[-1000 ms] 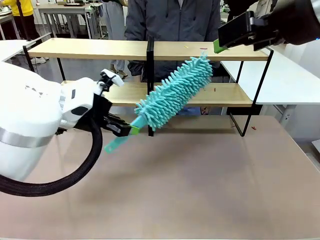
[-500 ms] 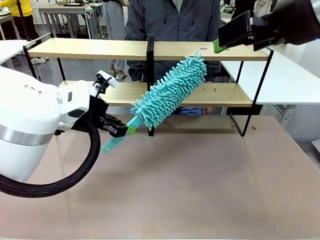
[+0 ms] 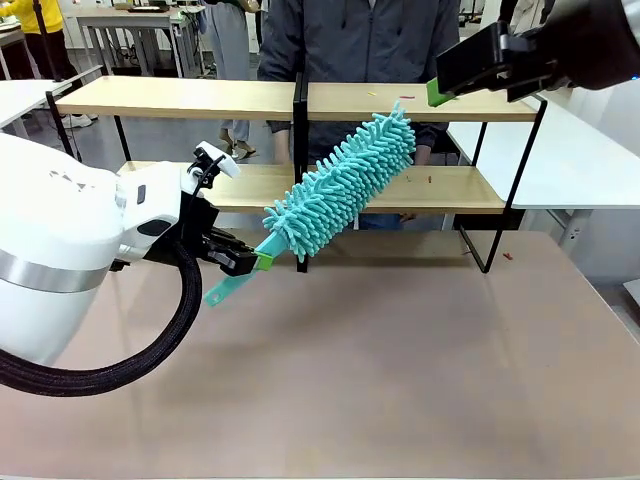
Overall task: Clean the shelves.
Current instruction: Clean a randomly selected level of the Shelf with the Duster.
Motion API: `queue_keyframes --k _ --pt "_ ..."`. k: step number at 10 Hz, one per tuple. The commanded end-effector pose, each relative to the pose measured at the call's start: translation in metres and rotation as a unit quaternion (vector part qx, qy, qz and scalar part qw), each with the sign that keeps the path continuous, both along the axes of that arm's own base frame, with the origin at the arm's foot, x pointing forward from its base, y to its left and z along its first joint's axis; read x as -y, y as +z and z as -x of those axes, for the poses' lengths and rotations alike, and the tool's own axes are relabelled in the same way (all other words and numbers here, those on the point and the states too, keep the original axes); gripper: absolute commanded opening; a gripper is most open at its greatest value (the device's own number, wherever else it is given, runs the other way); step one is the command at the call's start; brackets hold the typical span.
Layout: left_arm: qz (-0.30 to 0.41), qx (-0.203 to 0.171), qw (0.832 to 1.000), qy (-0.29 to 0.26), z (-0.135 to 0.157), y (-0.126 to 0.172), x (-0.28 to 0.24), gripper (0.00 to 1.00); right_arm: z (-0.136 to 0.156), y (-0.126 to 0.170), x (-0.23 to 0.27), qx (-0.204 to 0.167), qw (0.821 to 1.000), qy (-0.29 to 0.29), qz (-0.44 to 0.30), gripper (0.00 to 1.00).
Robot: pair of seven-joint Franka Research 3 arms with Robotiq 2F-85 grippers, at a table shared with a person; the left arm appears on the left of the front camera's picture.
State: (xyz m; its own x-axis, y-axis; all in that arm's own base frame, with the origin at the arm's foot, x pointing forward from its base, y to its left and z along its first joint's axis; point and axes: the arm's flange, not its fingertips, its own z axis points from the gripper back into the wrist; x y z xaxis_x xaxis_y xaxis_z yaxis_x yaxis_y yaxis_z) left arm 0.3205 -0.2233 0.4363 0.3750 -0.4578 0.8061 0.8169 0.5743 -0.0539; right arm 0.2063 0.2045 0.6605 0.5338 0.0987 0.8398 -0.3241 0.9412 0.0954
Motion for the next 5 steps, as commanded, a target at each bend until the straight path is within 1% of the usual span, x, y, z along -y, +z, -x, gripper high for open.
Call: queue_keyframes --k 1,2,3,4,5 --pt "0.0 0.0 1.0 0.0 0.0 0.0 0.0 0.12 0.0 -0.001 0.001 -0.001 1.0 -0.002 -0.003 1.0" --pt "-0.013 -0.01 0.998 -0.064 0.01 0.002 0.004 0.12 0.0 -0.001 0.001 -0.001 1.0 -0.002 -0.003 1.0" --pt "-0.026 -0.018 0.992 -0.124 0.019 0.005 0.009 0.12 0.0 -0.001 0.001 -0.001 1.0 -0.002 -0.003 1.0" --pt "-0.044 -0.031 0.984 -0.17 0.024 0.006 0.016 0.12 0.0 -0.001 0.001 -0.001 1.0 -0.002 -0.003 1.0" --pt "-0.086 -0.041 0.977 -0.189 0.024 0.004 0.025 0.12 0.0 -0.001 0.001 -0.001 1.0 -0.002 -0.003 1.0"
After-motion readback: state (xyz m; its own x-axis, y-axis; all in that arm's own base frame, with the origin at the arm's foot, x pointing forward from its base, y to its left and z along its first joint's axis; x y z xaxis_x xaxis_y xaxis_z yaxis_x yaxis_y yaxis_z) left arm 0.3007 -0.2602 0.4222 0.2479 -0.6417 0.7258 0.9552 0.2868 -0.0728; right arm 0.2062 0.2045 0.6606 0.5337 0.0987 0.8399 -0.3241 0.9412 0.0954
